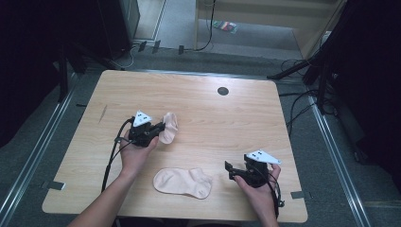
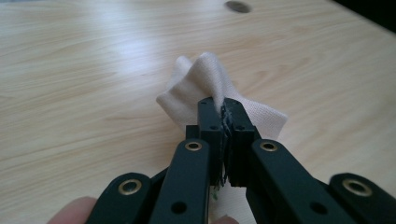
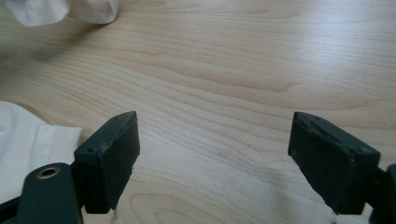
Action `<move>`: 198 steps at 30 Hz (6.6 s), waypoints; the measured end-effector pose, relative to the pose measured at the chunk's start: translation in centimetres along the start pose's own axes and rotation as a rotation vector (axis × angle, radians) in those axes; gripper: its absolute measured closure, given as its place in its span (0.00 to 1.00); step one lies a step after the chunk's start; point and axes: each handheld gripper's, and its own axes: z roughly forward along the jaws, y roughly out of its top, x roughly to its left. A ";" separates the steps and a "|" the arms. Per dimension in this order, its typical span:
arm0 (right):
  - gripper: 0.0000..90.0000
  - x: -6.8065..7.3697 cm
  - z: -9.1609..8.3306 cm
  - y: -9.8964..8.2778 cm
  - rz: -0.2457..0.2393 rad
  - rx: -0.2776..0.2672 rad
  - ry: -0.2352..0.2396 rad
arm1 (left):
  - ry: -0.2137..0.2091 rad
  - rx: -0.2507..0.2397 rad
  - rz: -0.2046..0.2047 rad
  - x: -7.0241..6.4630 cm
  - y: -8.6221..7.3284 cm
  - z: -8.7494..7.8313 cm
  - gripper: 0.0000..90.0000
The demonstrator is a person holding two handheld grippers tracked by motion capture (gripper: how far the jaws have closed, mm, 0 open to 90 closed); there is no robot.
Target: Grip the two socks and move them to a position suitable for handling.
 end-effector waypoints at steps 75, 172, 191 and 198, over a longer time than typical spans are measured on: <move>1.00 18.1 9.0 9.0 -0.306 0.057 0.182 | -0.134 0.054 -0.049 3.5 -8.0 -6.4 0.41; 0.97 8.4 -1.1 0.1 -0.219 0.158 0.152 | -0.094 0.123 0.062 -6.0 -8.9 -8.9 0.99; 0.67 8.0 -0.2 -1.3 -0.174 0.157 0.105 | -0.054 0.166 0.162 -7.4 -10.2 -8.3 0.77; 0.79 8.3 -1.4 -1.4 -0.110 0.059 0.132 | -0.034 0.031 0.141 -6.7 -9.5 -9.4 0.64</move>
